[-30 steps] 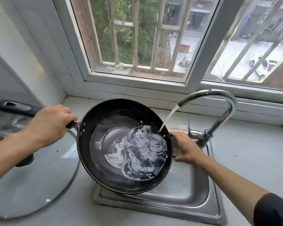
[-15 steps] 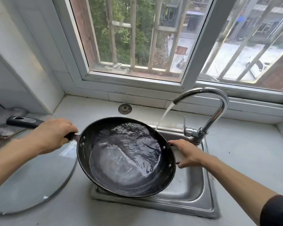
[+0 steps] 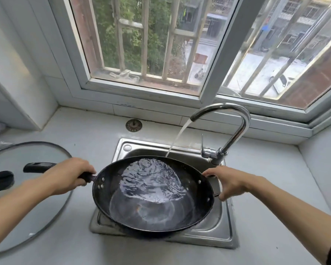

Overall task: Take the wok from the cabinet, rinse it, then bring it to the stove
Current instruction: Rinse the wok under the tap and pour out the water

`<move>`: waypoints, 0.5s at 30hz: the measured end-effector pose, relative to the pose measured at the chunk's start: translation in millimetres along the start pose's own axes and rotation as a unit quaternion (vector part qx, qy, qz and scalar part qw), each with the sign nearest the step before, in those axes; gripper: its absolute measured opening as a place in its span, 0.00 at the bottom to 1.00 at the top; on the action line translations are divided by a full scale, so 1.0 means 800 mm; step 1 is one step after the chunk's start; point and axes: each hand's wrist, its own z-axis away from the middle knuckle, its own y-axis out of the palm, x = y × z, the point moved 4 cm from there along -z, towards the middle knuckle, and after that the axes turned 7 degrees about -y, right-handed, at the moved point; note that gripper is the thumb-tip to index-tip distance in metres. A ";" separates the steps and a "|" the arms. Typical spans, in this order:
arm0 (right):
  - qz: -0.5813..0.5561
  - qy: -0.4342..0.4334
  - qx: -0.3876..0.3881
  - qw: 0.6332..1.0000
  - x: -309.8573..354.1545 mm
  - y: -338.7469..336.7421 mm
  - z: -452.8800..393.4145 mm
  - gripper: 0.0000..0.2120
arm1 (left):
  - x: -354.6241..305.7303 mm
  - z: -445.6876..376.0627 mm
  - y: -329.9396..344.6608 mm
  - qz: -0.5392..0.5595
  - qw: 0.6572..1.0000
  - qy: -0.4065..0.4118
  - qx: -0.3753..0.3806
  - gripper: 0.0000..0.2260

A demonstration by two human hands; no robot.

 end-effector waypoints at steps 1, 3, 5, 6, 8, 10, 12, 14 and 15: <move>0.002 0.009 0.008 1.000 -0.001 -0.002 0.005 0.41 | -0.002 -0.003 0.005 0.007 1.000 0.002 0.003 0.12; 0.004 0.024 0.020 1.000 -0.004 -0.006 0.014 0.41 | -0.005 -0.010 0.014 0.022 1.000 0.009 0.002 0.13; 0.006 0.037 0.028 0.999 -0.007 -0.012 0.024 0.41 | -0.010 -0.019 0.020 0.023 1.000 0.018 0.002 0.13; 0.010 0.042 0.029 0.999 -0.008 -0.015 0.029 0.41 | -0.013 -0.024 0.022 0.019 1.000 0.022 0.003 0.13; 0.015 0.051 0.025 0.998 -0.011 -0.022 0.038 0.40 | -0.021 -0.035 0.022 0.019 0.999 0.030 0.000 0.12; 0.017 0.060 0.017 0.998 -0.013 -0.031 0.049 0.39 | -0.030 -0.045 0.020 0.026 0.999 0.037 -0.011 0.12; 0.017 0.067 0.008 0.998 -0.012 -0.041 0.060 0.37 | -0.039 -0.056 0.017 0.031 0.998 0.045 -0.023 0.11; 0.019 0.076 -0.001 0.997 -0.014 -0.051 0.069 0.37 | -0.047 -0.066 0.013 0.033 0.998 0.051 -0.032 0.12; 0.021 0.081 -0.002 0.996 -0.015 -0.054 0.074 0.37 | -0.051 -0.070 0.012 0.035 0.997 0.055 -0.035 0.12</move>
